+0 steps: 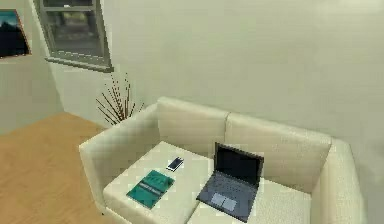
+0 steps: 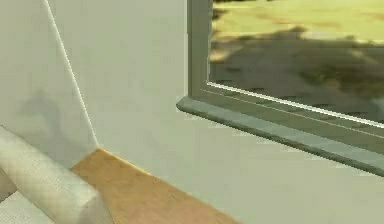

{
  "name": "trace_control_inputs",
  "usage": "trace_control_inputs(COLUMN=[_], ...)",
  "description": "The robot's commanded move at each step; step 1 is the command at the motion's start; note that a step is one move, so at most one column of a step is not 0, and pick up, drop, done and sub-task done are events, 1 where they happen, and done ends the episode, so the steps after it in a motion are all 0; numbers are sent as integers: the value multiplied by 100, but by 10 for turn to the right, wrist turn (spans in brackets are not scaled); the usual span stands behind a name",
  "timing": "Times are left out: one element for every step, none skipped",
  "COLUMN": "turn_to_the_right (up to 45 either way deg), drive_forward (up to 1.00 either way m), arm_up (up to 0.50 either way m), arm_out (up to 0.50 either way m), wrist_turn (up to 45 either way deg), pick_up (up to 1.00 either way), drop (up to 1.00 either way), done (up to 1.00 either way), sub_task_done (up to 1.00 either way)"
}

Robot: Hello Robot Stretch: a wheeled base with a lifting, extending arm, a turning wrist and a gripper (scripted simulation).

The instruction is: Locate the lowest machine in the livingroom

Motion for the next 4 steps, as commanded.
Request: trace_control_inputs(turn_to_the_right=[-450, -450, -450, -120], drive_forward=[0, 0, 0, 0], arm_up=[0, 0, 0, 0], arm_out=[0, 0, 0, 0], wrist_turn=[0, 0, 0, 0], pick_up=[0, 0, 0, 0], drop=[0, 0, 0, 0], done=[0, 0, 0, 0], sub_task_done=[0, 0, 0, 0])
